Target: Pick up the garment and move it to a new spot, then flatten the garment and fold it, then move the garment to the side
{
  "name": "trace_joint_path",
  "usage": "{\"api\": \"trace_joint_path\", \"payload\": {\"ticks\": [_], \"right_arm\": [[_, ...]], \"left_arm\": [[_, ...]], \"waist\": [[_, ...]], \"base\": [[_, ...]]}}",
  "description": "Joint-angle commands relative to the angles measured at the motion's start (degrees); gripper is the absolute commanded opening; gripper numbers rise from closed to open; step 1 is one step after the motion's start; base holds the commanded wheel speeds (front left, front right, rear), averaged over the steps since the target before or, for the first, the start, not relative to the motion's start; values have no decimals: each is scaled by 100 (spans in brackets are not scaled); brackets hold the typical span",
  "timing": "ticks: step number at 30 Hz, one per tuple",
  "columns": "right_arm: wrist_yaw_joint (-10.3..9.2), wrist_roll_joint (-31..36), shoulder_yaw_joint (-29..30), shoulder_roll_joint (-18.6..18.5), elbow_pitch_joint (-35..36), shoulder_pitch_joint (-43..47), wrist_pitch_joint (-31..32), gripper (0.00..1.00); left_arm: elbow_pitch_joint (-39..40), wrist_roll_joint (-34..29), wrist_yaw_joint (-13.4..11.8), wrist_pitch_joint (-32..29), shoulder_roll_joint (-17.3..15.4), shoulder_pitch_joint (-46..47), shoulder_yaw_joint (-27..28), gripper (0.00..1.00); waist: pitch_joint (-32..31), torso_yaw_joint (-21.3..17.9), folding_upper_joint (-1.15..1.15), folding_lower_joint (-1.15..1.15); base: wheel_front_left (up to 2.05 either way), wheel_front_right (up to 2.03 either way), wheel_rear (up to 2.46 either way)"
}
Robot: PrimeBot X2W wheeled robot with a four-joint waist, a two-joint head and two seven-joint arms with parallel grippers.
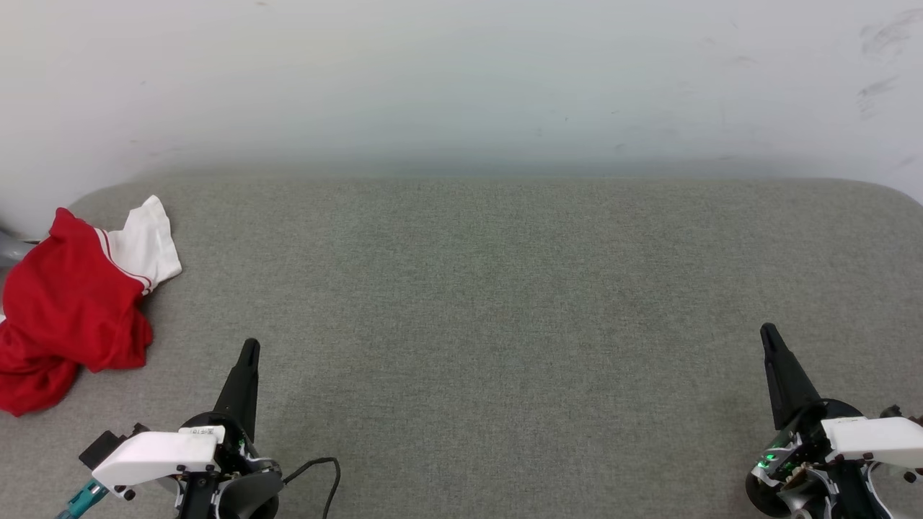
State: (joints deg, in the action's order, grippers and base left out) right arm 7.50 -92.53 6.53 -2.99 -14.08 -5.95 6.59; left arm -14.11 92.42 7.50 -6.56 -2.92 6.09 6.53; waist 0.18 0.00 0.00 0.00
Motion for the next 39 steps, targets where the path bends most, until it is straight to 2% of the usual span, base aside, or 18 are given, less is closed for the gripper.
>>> {"api": "trace_joint_path", "payload": {"ticks": [1, 24, 25, 33, 39], "right_arm": [[-3, 30, 1, 18, -5, -67, 9, 0], [-2, 28, -2, 18, -5, -66, 7, 0], [1, -2, -1, 0, -14, 9, 0, 100], [0, 153, -36, 4, -84, 166, -163, 100], [0, 640, 40, 4, 20, 194, -333, 100]], "left_arm": [[2, -10, 13, -14, 6, 38, 14, 0], [2, -8, 13, -12, 6, 38, 14, 0], [-18, 0, -1, 1, 1, -7, -4, 100], [-28, -123, -2, 165, 12, -146, -64, 100], [47, -544, -12, 335, 11, -147, 26, 100]], "waist": [[0, 0, 0, 0], [0, 0, 0, 0], [0, 0, 0, 0], [5, 0, 0, 0], [12, 1, 0, 0]], "base": [[0, 0, 0], [0, 0, 0], [0, 0, 0], [0, 0, 0], [0, 0, 0]]}}
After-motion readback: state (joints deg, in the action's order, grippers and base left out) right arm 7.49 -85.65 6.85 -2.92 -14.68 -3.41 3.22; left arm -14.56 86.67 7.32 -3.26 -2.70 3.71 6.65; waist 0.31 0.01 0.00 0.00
